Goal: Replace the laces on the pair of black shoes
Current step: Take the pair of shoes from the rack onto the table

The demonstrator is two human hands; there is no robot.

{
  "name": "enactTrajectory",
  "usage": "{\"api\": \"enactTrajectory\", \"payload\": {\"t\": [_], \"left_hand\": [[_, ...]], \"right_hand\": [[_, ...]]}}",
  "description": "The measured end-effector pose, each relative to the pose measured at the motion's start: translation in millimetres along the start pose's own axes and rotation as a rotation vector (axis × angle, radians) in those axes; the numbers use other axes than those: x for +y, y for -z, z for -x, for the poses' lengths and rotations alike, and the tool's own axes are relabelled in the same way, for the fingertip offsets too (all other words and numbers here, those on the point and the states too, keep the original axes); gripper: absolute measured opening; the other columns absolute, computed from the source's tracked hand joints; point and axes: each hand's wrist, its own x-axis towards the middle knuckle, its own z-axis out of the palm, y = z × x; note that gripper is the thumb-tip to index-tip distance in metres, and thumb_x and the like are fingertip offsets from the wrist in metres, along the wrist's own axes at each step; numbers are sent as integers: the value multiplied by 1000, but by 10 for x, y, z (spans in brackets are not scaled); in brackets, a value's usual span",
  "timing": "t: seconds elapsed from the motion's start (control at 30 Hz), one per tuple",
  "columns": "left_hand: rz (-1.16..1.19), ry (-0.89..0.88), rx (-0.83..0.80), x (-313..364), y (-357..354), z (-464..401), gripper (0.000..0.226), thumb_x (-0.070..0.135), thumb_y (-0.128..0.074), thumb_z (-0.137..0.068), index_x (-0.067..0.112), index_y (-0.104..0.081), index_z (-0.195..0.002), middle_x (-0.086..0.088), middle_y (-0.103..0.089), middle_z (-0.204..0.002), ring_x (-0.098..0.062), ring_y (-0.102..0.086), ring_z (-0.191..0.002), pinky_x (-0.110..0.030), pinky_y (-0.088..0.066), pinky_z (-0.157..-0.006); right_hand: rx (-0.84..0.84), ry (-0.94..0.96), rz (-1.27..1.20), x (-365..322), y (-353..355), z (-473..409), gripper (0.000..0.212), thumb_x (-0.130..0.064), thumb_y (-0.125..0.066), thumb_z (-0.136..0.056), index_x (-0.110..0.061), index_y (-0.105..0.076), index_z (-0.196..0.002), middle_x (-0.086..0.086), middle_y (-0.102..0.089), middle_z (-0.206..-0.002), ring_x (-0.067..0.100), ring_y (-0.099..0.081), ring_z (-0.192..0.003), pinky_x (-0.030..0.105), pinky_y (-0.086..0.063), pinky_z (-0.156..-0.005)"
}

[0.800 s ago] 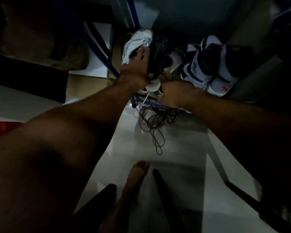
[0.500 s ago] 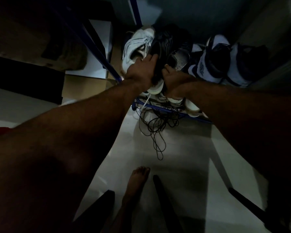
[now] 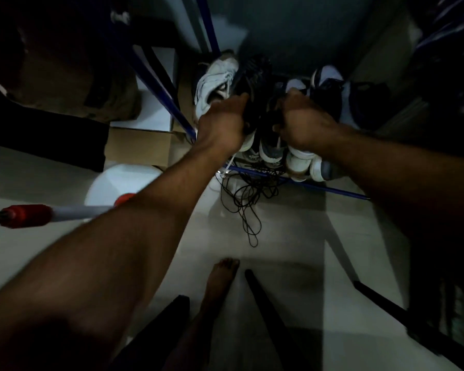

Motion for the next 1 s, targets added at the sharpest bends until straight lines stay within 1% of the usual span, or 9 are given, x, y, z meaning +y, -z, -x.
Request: {"api": "enactTrajectory", "payload": {"t": [0.13, 0.23, 0.37, 0.5, 0.57, 0.7, 0.77, 0.87, 1.0], "left_hand": [[-134, -10, -29, 362, 570, 422, 38, 23, -63, -95, 23, -55, -132, -10, -66, -126, -37, -63, -114, -41, -49, -80], [-143, -66, -29, 706, 1147, 815, 36, 29, -65, -94, 26, -55, -129, -8, -66, -125, -37, -62, -113, -38, -39, -74], [-150, -84, -95, 1183, 1894, 1369, 46, 39, -68, -92, 36, -52, -136, -6, -63, -131, -33, -60, -118, -36, -43, -83], [-183, -218, -94, 1598, 2504, 2157, 45, 40, -68, -93, 37, -50, -134, -4, -67, -125, -33, -64, -112, -38, -50, -85], [-167, -274, -121, 1796, 2740, 2616, 45, 41, -67, -93, 38, -49, -134, 0, -67, -125, -31, -65, -112, -39, -52, -85], [-201, -414, -168, 2139, 2989, 3455, 46, 44, -63, -95, 36, -46, -137, 3, -64, -130, -29, -63, -117, -40, -51, -84], [-215, -481, -184, 2314, 3044, 3789, 45, 45, -62, -96, 34, -45, -137, 3, -64, -130, -29, -63, -118, -39, -50, -83], [-256, -607, -222, 2610, 3029, 4242, 40, 46, -61, -96, 32, -47, -131, 3, -65, -126, -28, -64, -115, -37, -46, -75], [-295, -796, -274, 3063, 2865, 4734, 30, 45, -61, -97, 29, -47, -119, 6, -65, -120, -26, -65, -109, -37, -42, -69]], "right_hand": [[48, 34, -108, -103, 433, 661, 35, -21, -66, -96, -1, -60, -123, 20, -47, -137, 40, -55, -116, 40, -48, -93], [71, 7, -145, -214, 785, 1286, 30, -25, -65, -96, -8, -59, -120, 13, -46, -134, 35, -53, -119, 39, -44, -97], [126, -94, -212, -375, 1256, 2210, 27, -27, -65, -97, -13, -57, -119, 7, -46, -126, 33, -55, -113, 42, -48, -95], [211, -163, -245, -628, 1604, 3333, 21, -29, -65, -96, -17, -61, -113, 6, -50, -120, 29, -56, -109, 39, -48, -93], [260, -210, -297, -807, 1656, 3945, 17, -29, -63, -97, -21, -59, -111, 3, -47, -116, 27, -52, -108, 39, -46, -93], [342, -339, -395, -1075, 1648, 4981, 22, -28, -64, -96, -21, -60, -116, -4, -41, -109, 26, -51, -105, 32, -40, -85], [373, -412, -429, -1149, 1668, 5400, 25, -28, -66, -96, -20, -61, -119, -5, -39, -107, 25, -50, -108, 30, -35, -85], [396, -527, -471, -1209, 1614, 6053, 27, -27, -66, -96, -20, -62, -121, -1, -44, -111, 27, -50, -110, 32, -38, -91], [482, -691, -512, -1220, 1441, 6857, 25, -28, -65, -95, -22, -61, -119, 0, -47, -114, 27, -50, -107, 37, -44, -92]]}}
